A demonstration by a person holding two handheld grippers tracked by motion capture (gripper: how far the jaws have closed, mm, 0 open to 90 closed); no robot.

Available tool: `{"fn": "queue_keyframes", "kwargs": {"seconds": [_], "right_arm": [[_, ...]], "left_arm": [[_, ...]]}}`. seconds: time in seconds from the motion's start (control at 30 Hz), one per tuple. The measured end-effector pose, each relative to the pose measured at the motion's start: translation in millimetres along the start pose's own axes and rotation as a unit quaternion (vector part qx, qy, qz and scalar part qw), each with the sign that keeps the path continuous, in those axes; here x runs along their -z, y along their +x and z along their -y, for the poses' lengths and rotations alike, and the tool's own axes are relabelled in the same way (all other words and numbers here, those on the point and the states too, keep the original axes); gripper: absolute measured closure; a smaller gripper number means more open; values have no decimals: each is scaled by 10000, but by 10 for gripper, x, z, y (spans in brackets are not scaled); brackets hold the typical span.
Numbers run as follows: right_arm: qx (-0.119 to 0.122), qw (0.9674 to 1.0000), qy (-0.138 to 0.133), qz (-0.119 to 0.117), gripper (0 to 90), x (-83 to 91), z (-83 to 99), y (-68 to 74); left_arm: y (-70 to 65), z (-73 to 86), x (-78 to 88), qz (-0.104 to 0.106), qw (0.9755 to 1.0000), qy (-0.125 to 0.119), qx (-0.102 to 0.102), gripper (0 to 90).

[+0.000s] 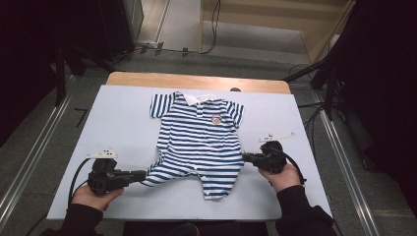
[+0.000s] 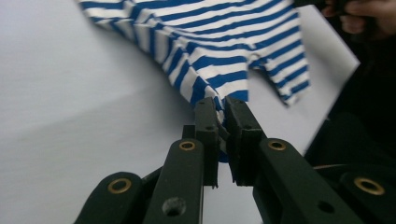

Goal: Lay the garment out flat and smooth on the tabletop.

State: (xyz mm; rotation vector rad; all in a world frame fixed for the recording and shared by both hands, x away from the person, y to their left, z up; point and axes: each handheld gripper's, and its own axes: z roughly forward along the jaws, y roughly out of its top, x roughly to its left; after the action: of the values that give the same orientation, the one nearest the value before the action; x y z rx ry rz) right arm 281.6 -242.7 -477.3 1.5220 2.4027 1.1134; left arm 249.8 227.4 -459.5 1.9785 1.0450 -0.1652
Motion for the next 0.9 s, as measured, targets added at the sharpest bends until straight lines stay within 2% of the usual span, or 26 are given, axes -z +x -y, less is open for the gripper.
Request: {"fn": "queue_keyframes", "kwargs": {"seconds": [0.13, 0.23, 0.33, 0.4, 0.53, 0.6, 0.63, 0.77, 0.9], "right_arm": [[-91, 9999, 82, 66, 861, 22, 20, -71], [-86, 9997, 191, 90, 858, -35, 22, -83], [-46, 9997, 202, 99, 849, -83, 12, -77], [-32, 9998, 159, 70, 848, -102, 0, -78], [4, 9998, 179, 91, 828, -182, -48, -84], [27, 9998, 143, 117, 749, -207, -56, -91], [30, 9998, 108, 145, 741, -204, -59, -95], [42, 9996, -265, 22, 626, -30, -53, -65], [118, 9994, -320, -70, 585, 105, 18, 28]], "left_arm": [[-80, 36, -89, 10, 9995, 256, -178, 833], [-61, 53, -134, -32, 9989, 443, -171, 832], [-43, 68, -128, -122, 9984, 509, -200, 810], [-6, 69, -103, -190, 9984, 489, -190, 802], [68, 63, -43, -174, 9990, 392, -110, 740], [94, 58, -12, -207, 9993, 286, -118, 694], [107, 54, 1, -206, 9994, 227, -132, 658], [137, 30, 3, -196, 9996, 94, -158, 573], [139, 1, -61, -219, 9993, 93, -291, 500]]}}
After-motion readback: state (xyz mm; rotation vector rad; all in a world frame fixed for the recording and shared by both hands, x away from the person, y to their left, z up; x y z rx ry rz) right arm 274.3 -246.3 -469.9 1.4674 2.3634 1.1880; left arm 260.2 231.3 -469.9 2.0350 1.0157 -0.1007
